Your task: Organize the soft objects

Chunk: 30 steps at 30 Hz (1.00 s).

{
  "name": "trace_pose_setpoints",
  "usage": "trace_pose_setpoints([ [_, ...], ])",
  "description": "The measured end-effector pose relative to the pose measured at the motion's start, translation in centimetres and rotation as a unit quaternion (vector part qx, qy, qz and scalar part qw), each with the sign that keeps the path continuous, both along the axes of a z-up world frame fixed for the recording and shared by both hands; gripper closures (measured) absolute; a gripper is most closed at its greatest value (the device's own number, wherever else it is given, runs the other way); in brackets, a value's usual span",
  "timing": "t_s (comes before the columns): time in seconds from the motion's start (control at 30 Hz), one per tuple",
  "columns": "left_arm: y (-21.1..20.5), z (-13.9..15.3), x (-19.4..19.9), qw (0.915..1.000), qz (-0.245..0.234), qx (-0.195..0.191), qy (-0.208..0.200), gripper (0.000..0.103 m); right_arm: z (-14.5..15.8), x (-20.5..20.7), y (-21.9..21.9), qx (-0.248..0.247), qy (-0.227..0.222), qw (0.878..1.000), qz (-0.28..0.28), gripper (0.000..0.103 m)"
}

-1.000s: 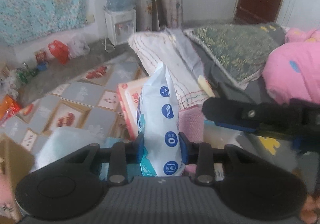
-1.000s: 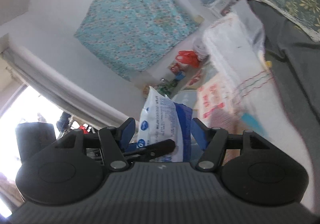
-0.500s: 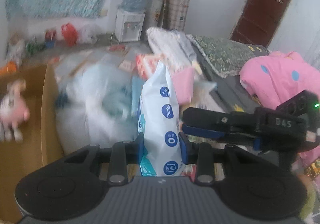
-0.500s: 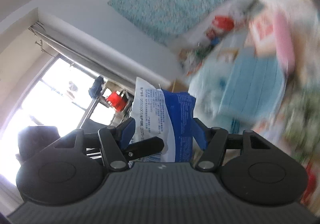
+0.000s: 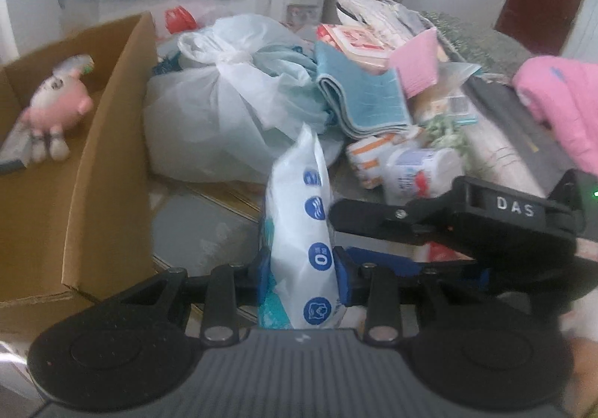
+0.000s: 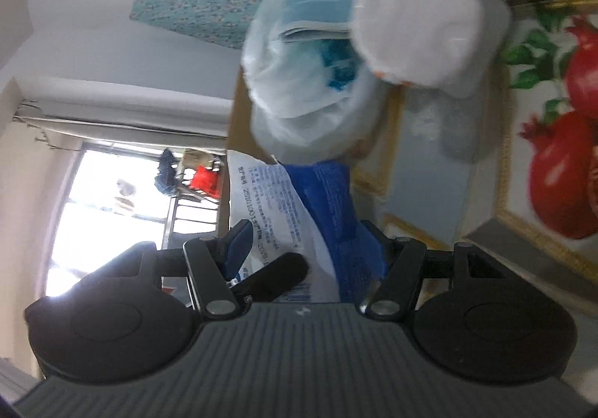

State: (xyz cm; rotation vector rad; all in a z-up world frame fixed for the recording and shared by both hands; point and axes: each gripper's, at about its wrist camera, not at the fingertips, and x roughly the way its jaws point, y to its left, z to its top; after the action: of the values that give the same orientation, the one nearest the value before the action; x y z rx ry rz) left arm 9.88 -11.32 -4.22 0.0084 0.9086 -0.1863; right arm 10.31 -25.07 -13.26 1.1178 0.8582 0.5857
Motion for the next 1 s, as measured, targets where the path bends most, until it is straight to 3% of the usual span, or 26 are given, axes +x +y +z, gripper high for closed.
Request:
trace_pose_setpoints([
  [0.13, -2.3, -0.4, -0.6, 0.9982, -0.016, 0.046, -0.035, 0.070, -0.4, -0.6, -1.6, 0.000, -0.007, 1.000, -0.021, 0.042],
  [0.27, -4.8, -1.0, -1.3, 0.9953, -0.052, 0.065, -0.050, 0.065, -0.4, -1.6, -3.1, -0.001, -0.020, 0.999, -0.047, 0.042],
  [0.47, -6.5, -1.8, -1.7, 0.9935, -0.101, 0.040, -0.036, 0.061, -0.2, -3.1, -4.9, -0.026, -0.028, 0.996, -0.076, 0.041],
  [0.53, -6.5, -1.9, -1.8, 0.9931, -0.108, 0.030, -0.036, 0.055, -0.4, -3.5, -5.3, -0.026, -0.024, 0.996, -0.081, 0.041],
  [0.6, -6.1, -1.9, -1.9, 0.9930, -0.114, 0.008, -0.030, 0.036, -0.6, -3.7, -5.4, -0.025, -0.022, 0.996, -0.085, 0.041],
  [1.0, -2.2, -1.8, -2.4, 0.9922, -0.111, -0.056, -0.004, 0.015, -1.0, -5.2, -6.2, -0.051, -0.021, 0.993, -0.103, 0.041],
])
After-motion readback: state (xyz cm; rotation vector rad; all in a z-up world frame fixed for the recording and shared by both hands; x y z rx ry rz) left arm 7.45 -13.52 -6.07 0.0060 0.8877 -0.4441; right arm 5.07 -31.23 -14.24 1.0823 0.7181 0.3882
